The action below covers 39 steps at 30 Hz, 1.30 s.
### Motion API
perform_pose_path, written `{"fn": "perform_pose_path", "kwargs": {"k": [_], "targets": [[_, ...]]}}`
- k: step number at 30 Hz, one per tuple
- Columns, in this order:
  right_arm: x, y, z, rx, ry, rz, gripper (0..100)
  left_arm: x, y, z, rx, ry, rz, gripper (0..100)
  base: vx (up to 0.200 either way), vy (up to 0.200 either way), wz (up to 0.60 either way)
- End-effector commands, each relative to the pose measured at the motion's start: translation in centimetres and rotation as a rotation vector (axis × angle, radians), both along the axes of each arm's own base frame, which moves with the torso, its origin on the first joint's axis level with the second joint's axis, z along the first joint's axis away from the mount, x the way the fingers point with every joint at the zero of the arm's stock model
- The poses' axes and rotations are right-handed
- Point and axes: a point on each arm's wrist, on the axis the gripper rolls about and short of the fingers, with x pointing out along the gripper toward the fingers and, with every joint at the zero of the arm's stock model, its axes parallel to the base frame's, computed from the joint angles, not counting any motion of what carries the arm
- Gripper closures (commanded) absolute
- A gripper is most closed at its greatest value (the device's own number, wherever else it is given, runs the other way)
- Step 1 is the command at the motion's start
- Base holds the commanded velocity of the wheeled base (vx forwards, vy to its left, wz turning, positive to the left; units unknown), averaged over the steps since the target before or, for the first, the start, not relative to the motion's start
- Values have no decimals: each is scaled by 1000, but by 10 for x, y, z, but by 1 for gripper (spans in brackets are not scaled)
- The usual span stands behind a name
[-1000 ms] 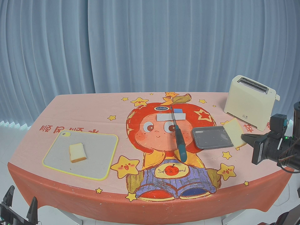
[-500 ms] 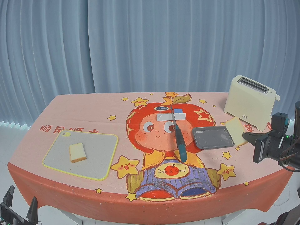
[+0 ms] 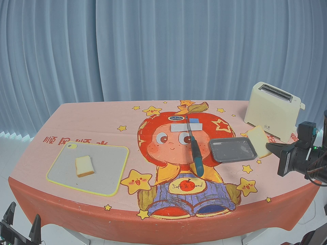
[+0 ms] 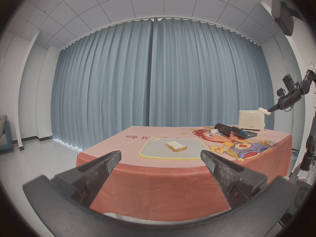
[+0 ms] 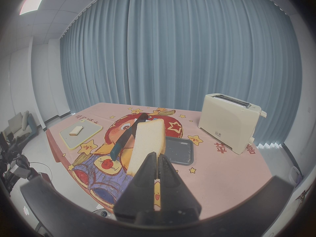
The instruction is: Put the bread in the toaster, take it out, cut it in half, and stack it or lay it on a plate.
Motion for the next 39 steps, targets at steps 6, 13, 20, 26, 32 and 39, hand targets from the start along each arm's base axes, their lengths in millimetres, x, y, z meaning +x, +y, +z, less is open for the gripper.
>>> {"fn": "perform_pose_path", "kwargs": {"k": [6, 13, 20, 26, 32, 39], "targets": [[0, 0, 0, -1, 1, -1, 100, 1, 0, -5, 0, 7, 1, 0, 0, 0, 0], [4, -6, 0, 2, 1, -41, 100, 1, 0, -5, 0, 7, 1, 0, 0, 0, 0], [6, -14, 1, 4, -4, -77, 100, 1, 0, -5, 0, 7, 1, 0, 0, 0, 0], [7, -13, -1, 2, 7, -75, 100, 1, 0, -5, 0, 7, 1, 0, 0, 0, 0], [14, -12, -3, -1, 21, -85, 100, 1, 0, -5, 0, 7, 1, 0, 0, 0, 0], [19, -12, -3, -3, 25, -96, 100, 1, 0, -5, 0, 7, 1, 0, 0, 0, 0]]}}
